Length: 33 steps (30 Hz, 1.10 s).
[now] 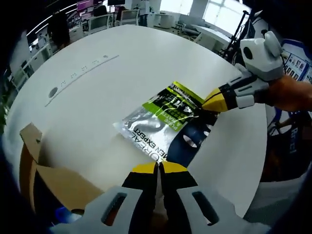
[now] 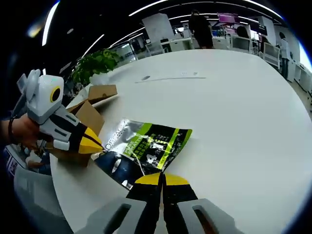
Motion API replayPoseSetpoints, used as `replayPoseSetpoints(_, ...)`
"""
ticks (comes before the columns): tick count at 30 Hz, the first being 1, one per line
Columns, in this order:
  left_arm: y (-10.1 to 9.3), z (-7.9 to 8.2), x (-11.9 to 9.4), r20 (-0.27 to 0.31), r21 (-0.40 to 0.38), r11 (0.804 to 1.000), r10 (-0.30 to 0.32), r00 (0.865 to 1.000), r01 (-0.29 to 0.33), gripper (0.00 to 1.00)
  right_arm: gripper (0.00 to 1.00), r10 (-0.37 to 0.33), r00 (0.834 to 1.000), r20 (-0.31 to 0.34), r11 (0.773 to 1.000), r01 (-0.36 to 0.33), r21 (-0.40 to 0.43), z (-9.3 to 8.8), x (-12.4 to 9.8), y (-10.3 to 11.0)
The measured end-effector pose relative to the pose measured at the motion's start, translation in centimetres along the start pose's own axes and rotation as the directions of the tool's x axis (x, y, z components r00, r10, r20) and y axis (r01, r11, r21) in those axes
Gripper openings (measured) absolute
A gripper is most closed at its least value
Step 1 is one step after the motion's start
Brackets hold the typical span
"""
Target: Operate the shoe box by opening the lid, removing the specified soft item, and placing it in the target area until the item is outside and the box remains undamaged.
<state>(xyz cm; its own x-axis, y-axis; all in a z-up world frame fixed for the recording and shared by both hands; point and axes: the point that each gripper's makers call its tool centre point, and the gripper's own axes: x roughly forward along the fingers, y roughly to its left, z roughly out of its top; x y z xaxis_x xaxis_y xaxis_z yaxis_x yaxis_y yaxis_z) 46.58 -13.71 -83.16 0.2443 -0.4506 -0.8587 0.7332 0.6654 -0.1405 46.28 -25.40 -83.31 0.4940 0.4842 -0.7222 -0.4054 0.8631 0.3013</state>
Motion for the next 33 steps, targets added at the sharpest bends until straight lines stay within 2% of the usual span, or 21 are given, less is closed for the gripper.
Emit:
replayPoseSetpoints(7, 0.0, -0.5, 0.7, -0.065, 0.06, 0.998, 0.013, 0.998, -0.009, 0.01, 0.0, -0.001, 1.0, -0.012, 1.0, 0.001, 0.014, -0.7, 0.3, -0.2)
replayPoseSetpoints(15, -0.1, -1.0, 1.1, -0.106, 0.1, 0.995, 0.02, 0.994, -0.009, 0.01, 0.0, 0.001, 1.0, -0.015, 1.0, -0.001, 0.019, -1.0, 0.4, -0.3)
replayPoseSetpoints(23, -0.1, -1.0, 0.9, -0.103, 0.09, 0.996, 0.01, 0.995, -0.001, 0.02, 0.0, -0.006, 1.0, -0.015, 1.0, 0.006, 0.023, -0.9, 0.4, -0.5)
replayPoseSetpoints(29, 0.0, -1.2, 0.8, -0.11, 0.144, 0.989, 0.043, 0.993, -0.027, 0.04, 0.0, -0.019, 1.0, -0.019, 0.999, 0.019, 0.026, -1.1, 0.4, -0.6)
replayPoseSetpoints(33, 0.0, -1.2, 0.5, -0.104, 0.13, 0.991, 0.04, 0.994, -0.026, 0.05, 0.0, -0.025, 1.0, -0.018, 0.999, 0.026, 0.026, -1.1, 0.2, -0.6)
